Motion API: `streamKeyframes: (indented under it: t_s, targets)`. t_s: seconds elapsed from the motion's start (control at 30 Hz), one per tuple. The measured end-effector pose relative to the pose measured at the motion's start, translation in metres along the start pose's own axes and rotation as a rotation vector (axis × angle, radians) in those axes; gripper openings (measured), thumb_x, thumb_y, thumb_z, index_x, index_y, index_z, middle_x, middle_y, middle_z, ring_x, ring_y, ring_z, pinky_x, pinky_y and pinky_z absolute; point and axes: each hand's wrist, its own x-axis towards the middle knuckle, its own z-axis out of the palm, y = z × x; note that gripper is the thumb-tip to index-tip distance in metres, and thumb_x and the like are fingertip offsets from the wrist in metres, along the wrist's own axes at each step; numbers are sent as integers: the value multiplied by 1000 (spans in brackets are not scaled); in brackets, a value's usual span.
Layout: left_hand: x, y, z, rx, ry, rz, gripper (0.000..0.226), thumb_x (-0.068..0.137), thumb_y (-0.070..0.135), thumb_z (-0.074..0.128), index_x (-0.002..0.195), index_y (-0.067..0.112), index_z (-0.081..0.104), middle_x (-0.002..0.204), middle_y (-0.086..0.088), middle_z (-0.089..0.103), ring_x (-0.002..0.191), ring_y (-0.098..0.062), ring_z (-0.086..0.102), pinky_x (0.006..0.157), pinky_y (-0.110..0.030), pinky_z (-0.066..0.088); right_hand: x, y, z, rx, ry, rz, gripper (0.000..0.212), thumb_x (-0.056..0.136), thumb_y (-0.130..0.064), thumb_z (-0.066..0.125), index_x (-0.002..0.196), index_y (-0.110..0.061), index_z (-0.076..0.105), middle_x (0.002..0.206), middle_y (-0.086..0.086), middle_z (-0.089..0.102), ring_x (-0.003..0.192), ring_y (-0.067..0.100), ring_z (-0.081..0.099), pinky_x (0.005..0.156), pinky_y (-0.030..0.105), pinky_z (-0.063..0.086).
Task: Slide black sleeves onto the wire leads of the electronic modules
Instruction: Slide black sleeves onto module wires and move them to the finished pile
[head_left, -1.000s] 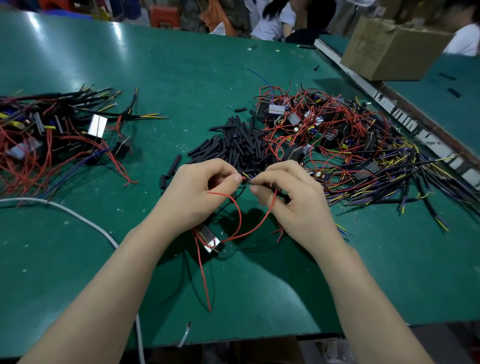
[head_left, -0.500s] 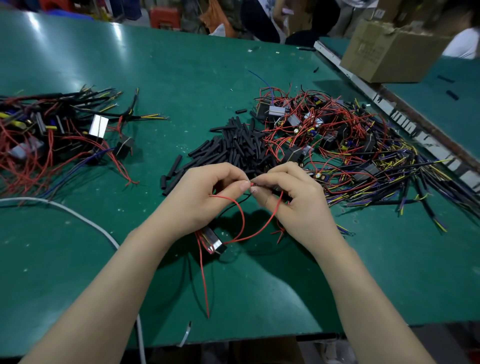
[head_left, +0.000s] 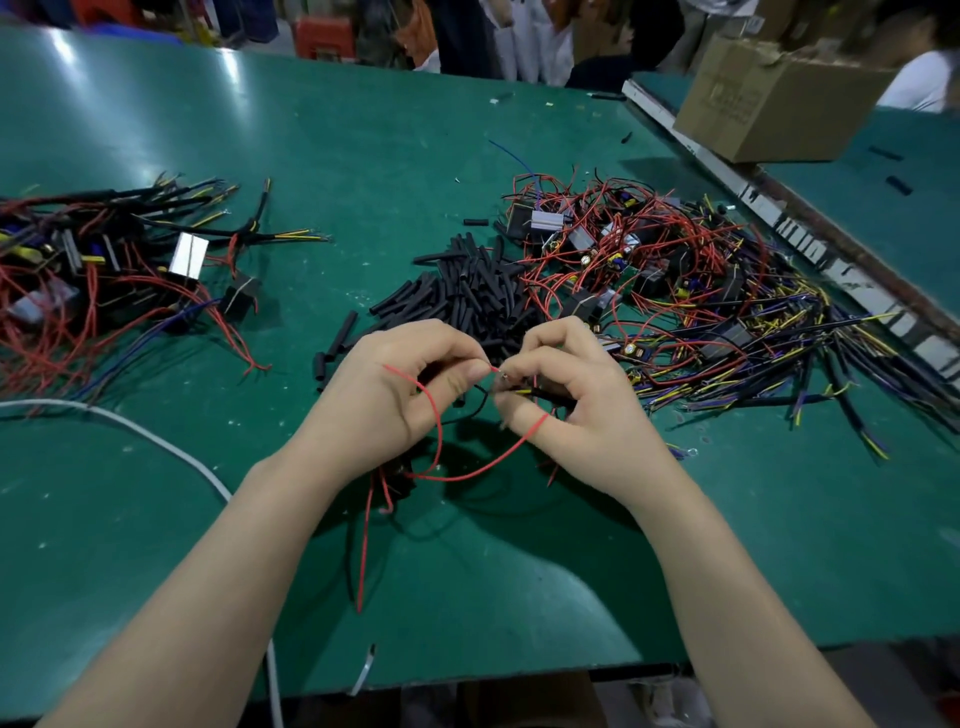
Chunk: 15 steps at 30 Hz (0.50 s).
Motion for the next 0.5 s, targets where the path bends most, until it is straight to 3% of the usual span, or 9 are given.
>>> streamKeyframes:
  t_s: [0.17, 0.3, 0.5]
  targets:
    - [-2, 5, 0, -110, -21, -119, 7, 84, 24, 64, 83, 21, 70, 63, 5, 60, 60, -12, 52, 59, -21, 44, 0, 6, 2, -105, 85, -30, 21, 84, -19, 59, 98, -19, 73, 97, -11, 50, 88, 9, 53, 74, 45, 48]
    - [-2, 5, -2, -204, -36, -234, 8, 86, 22, 68, 80, 27, 67, 56, 12, 51, 53, -3, 43, 55, -10, 34, -2, 11, 5, -233, 107, -134, 21, 89, -21, 59, 107, -21, 69, 98, -8, 53, 80, 17, 57, 63, 46, 50]
    - [-1, 7, -1, -279, -94, -314, 12, 87, 20, 68, 78, 28, 68, 50, 13, 45, 49, -1, 36, 51, -8, 30, 1, 14, 2, -290, 152, -159, 26, 86, -18, 67, 112, -22, 69, 101, -6, 57, 81, 17, 58, 61, 42, 51]
